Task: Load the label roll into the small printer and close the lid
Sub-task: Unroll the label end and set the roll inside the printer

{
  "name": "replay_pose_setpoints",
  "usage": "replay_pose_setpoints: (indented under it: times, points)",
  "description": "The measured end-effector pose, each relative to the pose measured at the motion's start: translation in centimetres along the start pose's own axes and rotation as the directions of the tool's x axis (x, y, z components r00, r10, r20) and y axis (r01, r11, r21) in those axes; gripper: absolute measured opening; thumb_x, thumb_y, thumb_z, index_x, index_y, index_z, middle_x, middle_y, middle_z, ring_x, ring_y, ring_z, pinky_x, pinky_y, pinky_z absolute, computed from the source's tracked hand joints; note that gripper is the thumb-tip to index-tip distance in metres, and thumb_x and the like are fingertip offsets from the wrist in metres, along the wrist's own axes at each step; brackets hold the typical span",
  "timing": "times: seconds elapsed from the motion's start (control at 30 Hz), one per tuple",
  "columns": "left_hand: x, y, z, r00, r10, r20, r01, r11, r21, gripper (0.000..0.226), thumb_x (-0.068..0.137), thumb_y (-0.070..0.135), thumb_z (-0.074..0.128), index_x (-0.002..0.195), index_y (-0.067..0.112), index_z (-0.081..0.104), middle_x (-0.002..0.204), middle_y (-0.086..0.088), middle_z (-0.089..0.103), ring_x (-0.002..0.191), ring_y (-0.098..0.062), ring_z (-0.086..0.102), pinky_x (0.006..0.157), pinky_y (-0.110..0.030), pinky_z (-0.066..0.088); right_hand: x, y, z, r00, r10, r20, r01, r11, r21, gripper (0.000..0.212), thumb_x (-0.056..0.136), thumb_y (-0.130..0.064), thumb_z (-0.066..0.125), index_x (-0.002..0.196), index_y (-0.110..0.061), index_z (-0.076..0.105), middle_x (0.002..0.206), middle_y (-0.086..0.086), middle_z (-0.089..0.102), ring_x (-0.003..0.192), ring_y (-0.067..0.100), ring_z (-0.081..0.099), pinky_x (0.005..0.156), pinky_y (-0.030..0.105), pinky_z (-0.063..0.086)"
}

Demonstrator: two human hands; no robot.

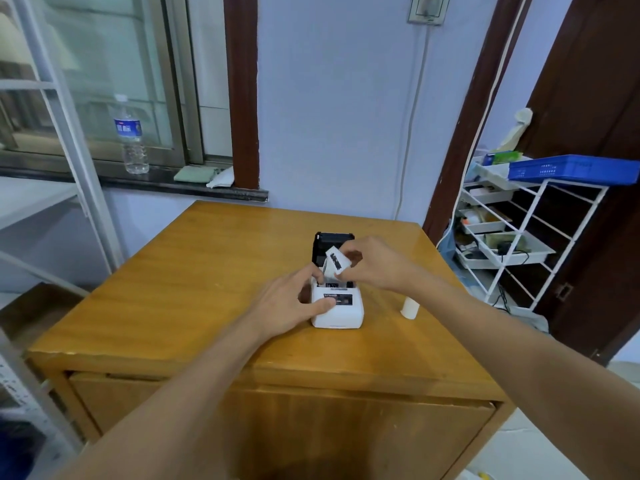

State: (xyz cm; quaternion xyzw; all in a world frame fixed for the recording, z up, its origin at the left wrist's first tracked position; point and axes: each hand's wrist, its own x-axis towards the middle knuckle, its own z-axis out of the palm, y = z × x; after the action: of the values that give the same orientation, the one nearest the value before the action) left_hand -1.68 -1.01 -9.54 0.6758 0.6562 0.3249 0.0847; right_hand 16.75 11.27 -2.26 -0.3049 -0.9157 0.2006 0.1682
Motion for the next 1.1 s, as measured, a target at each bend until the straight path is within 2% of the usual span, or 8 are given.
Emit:
replay_pose_setpoints:
  times: [0.1, 0.27, 0.37, 0.43, 0.57, 0.77, 0.87, 1.1]
  points:
    - [0.0, -0.1, 0.1, 1.000, -0.006, 0.011, 0.006, 1.000, -0.011, 0.036, 0.087, 0.068, 0.059, 0.108, 0.041, 0.049, 0.081, 0.016, 0.063, 0.068, -0.006, 0.057, 0.059, -0.034, 0.044, 0.0, 0.0, 0.2, 0.999, -0.043, 0.028, 0.046, 0.991, -0.122, 0.027, 0.084, -0.023, 0.082, 0.111, -0.018, 0.081, 0.108, -0.003, 0.079, 0.098, 0.015, 0.071, 0.088, 0.034, 0.055]
    - [0.1, -0.1, 0.1, 1.000, -0.001, -0.001, 0.001, 1.000, 0.004, 0.038, 0.085, 0.070, 0.057, 0.108, 0.042, 0.049, 0.079, 0.014, 0.063, 0.066, -0.004, 0.056, 0.056, -0.031, 0.040, 0.0, 0.6, 1.4, 0.996, -0.091, 0.013, 0.092, 0.983, -0.158, 0.019, 0.088, -0.035, 0.073, 0.104, -0.033, 0.084, 0.107, 0.001, 0.072, 0.098, 0.021, 0.067, 0.090, 0.040, 0.053]
    - [0.2, -0.2, 0.2, 1.000, -0.026, 0.002, 0.026, 1.000, 0.008, 0.047, 0.083, 0.070, 0.058, 0.112, 0.035, 0.046, 0.086, 0.012, 0.064, 0.069, -0.006, 0.058, 0.057, -0.030, 0.041, 0.4, 0.4, 1.5, 0.997, -0.072, 0.009, 0.072, 0.963, -0.260, 0.020, 0.087, -0.039, 0.070, 0.101, -0.032, 0.082, 0.099, 0.000, 0.070, 0.090, 0.023, 0.063, 0.083, 0.044, 0.055]
    - [0.2, -0.2, 0.2, 0.999, -0.053, 0.000, 0.053, 0.999, -0.005, 0.057, 0.079, 0.074, 0.058, 0.113, 0.030, 0.042, 0.093, 0.008, 0.066, 0.072, -0.010, 0.062, 0.060, -0.031, 0.047, 0.4, 0.0, 1.4, 0.998, -0.059, 0.018, 0.062, 0.948, -0.311, 0.021, 0.088, -0.030, 0.072, 0.107, -0.029, 0.081, 0.100, -0.004, 0.072, 0.087, 0.016, 0.061, 0.079, 0.043, 0.056]
    - [0.2, 0.0, 0.3, 0.996, -0.084, -0.006, 0.084, 0.996, 0.024, 0.055, 0.084, 0.067, 0.064, 0.114, 0.028, 0.040, 0.096, 0.012, 0.065, 0.075, -0.010, 0.063, 0.060, -0.030, 0.044, 0.4, 0.2, 1.5, 0.999, -0.047, 0.001, 0.045, 0.957, -0.287, 0.015, 0.087, -0.023, 0.071, 0.099, -0.026, 0.080, 0.095, -0.012, 0.077, 0.082, 0.009, 0.063, 0.077, 0.039, 0.059]
    - [0.3, 0.2, 0.4, 0.995, -0.102, -0.015, 0.103, 0.992, 0.070, 0.052, 0.087, 0.065, 0.064, 0.115, 0.029, 0.038, 0.096, 0.017, 0.061, 0.075, -0.007, 0.061, 0.058, -0.028, 0.041, 0.2, 0.4, 1.2, 0.999, -0.026, 0.023, 0.031, 0.967, -0.255, 0.018, 0.089, -0.015, 0.074, 0.103, -0.020, 0.082, 0.102, -0.006, 0.078, 0.088, 0.010, 0.064, 0.083, 0.035, 0.057]
    - [0.2, 0.4, 0.4, 0.995, -0.099, -0.022, 0.101, 0.992, 0.077, 0.051, 0.088, 0.064, 0.065, 0.115, 0.028, 0.038, 0.095, 0.017, 0.061, 0.073, -0.003, 0.059, 0.056, -0.026, 0.038, 0.3, 0.1, 1.4, 1.000, -0.007, 0.012, 0.010, 0.963, -0.270, 0.018, 0.089, -0.015, 0.072, 0.103, -0.022, 0.081, 0.101, -0.007, 0.077, 0.085, 0.008, 0.060, 0.081, 0.036, 0.057]
    - [0.2, 0.5, 0.2, 0.994, -0.106, -0.016, 0.107, 0.990, 0.090, 0.056, 0.086, 0.069, 0.062, 0.118, 0.030, 0.037, 0.097, 0.011, 0.065, 0.077, -0.012, 0.065, 0.058, -0.031, 0.043, -0.9, -0.5, 1.3, 0.998, -0.009, -0.067, -0.010, 0.961, -0.277, 0.015, 0.088, -0.026, 0.069, 0.100, -0.030, 0.075, 0.093, -0.010, 0.077, 0.087, 0.014, 0.066, 0.080, 0.043, 0.058]
